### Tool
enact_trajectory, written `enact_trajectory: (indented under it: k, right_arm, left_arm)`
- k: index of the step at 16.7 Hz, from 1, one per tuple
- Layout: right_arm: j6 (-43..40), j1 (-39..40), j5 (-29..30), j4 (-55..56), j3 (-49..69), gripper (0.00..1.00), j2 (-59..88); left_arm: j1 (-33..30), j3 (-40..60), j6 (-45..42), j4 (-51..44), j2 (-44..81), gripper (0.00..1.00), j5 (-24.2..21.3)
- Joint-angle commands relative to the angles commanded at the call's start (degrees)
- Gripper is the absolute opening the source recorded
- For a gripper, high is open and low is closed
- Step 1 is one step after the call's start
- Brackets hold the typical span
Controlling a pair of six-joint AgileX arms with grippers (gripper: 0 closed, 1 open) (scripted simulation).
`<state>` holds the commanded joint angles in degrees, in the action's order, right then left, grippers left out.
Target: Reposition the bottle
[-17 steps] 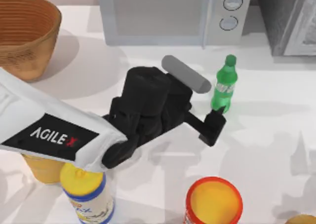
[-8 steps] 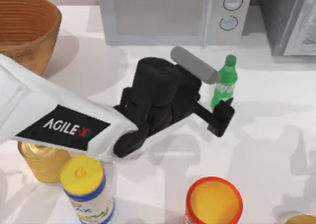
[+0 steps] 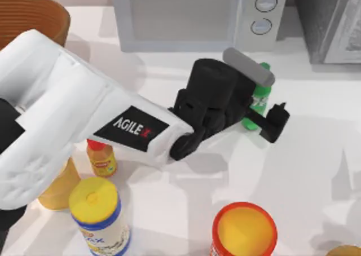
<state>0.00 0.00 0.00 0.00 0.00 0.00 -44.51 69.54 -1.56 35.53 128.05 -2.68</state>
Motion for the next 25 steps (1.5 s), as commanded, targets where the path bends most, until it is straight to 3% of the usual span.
enact_trajectory:
  k: [7,20,25]
  right_arm:
    - [0.0,0.0,0.0,0.0,0.0,1.00,0.0]
    - [0.0,0.0,0.0,0.0,0.0,1.00,0.0]
    - [0.0,0.0,0.0,0.0,0.0,1.00,0.0]
  left_arm:
    - [-0.1,2.5,0.0,0.2,2.7,1.00,0.0]
    - [-0.1,2.5,0.0,0.2,2.7,0.02,0.0]
    - [-0.1,2.5,0.0,0.2,2.7,0.00,0.0]
